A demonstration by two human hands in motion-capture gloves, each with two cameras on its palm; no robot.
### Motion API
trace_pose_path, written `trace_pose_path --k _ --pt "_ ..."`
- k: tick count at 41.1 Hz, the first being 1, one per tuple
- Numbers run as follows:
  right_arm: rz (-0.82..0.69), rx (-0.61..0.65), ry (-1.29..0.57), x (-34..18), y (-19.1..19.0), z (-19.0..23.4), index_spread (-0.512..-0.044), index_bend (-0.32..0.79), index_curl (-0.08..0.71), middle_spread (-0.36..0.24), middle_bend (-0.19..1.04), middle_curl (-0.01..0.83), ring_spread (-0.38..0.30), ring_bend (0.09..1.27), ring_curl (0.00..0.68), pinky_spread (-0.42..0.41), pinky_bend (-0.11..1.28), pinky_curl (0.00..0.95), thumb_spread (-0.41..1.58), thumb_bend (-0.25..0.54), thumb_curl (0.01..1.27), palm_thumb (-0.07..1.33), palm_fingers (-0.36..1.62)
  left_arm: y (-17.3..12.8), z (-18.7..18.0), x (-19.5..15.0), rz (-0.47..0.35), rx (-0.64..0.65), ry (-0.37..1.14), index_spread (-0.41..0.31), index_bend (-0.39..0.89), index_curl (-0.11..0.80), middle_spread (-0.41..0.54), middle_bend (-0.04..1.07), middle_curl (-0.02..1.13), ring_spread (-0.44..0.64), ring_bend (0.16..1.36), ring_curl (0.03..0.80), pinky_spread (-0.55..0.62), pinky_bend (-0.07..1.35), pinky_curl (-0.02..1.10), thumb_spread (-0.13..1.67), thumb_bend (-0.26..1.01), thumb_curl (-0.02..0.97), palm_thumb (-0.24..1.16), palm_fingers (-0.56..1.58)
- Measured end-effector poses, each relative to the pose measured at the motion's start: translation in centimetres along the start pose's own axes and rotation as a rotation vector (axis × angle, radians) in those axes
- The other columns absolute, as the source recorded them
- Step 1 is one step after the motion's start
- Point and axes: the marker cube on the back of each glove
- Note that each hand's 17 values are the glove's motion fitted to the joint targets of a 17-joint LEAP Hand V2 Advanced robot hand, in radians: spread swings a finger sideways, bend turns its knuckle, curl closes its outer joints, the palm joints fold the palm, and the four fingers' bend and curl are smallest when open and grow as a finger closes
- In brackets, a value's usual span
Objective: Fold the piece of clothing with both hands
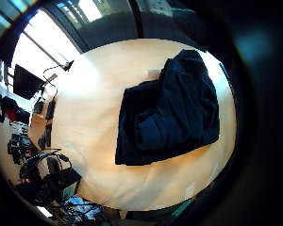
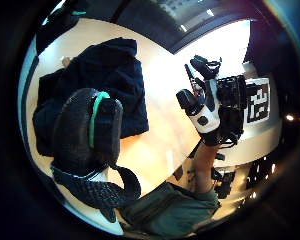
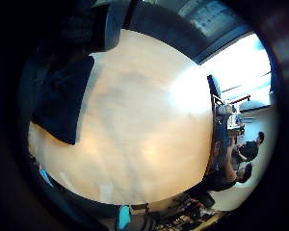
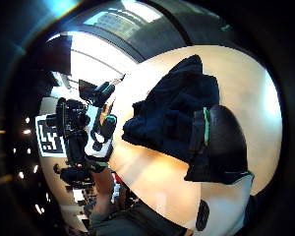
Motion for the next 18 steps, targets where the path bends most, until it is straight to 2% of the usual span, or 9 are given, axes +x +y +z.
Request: trace_pose_path --k 2,6,8,12,18 --pt "0.022 -0.011 0.032 0.4 -0.4 0.2 -0.265 0.17 0.367 0.094 0.15 0.255 0.145 0.29 0.322 0.250 0.63 0.352 1.37 0.121 0.41 0.70 0.35 -0.3 0.4 -0.3 -0.006 -0.015 0.021 -0.135 0.16 0.371 -0.052 0.20 0.43 0.16 0.42 0.322 0.40 0.18 0.23 1.30 -0.01 0.282 0.28 0.51" --pt "0.225 -0.036 0.254 2.4 -0.4 -0.4 -0.265 0.17 0.367 0.094 0.15 0.256 0.145 0.29 0.324 0.250 0.63 0.352 1.37 0.110 0.42 0.70 0.35 0.9 -1.8 1.3 -0.005 -0.060 0.094 -0.135 0.15 0.372 -0.052 0.21 0.43 0.16 0.42 0.323 0.40 0.18 0.23 1.30 -0.01 0.282 0.28 0.51" --pt "0.204 -0.020 0.237 2.0 -0.9 -0.6 -0.265 0.17 0.368 0.094 0.15 0.257 0.145 0.29 0.325 0.250 0.63 0.353 1.37 0.105 0.42 0.71 0.35 0.6 -2.2 1.4 -0.005 -0.041 0.093 -0.135 0.15 0.372 -0.053 0.21 0.43 0.16 0.42 0.324 0.40 0.18 0.23 1.30 -0.01 0.283 0.28 0.51" --pt "0.073 -0.007 0.066 0.9 -2.2 0.5 -0.265 0.17 0.368 0.094 0.15 0.258 0.145 0.29 0.326 0.250 0.63 0.353 1.38 0.095 0.42 0.71 0.35 -0.4 -1.9 0.8 -0.014 -0.007 0.060 -0.135 0.16 0.372 -0.053 0.21 0.44 0.16 0.42 0.325 0.40 0.18 0.23 1.30 -0.01 0.283 0.28 0.51" --pt "0.131 -0.044 0.106 2.1 -2.5 1.0 -0.265 0.17 0.369 0.094 0.15 0.259 0.145 0.28 0.329 0.250 0.63 0.353 1.38 0.081 0.42 0.72 0.35 -0.7 -1.3 0.6 -0.006 -0.026 0.070 -0.135 0.16 0.372 -0.053 0.21 0.44 0.16 0.42 0.328 0.40 0.18 0.23 1.31 -0.01 0.284 0.29 0.51"
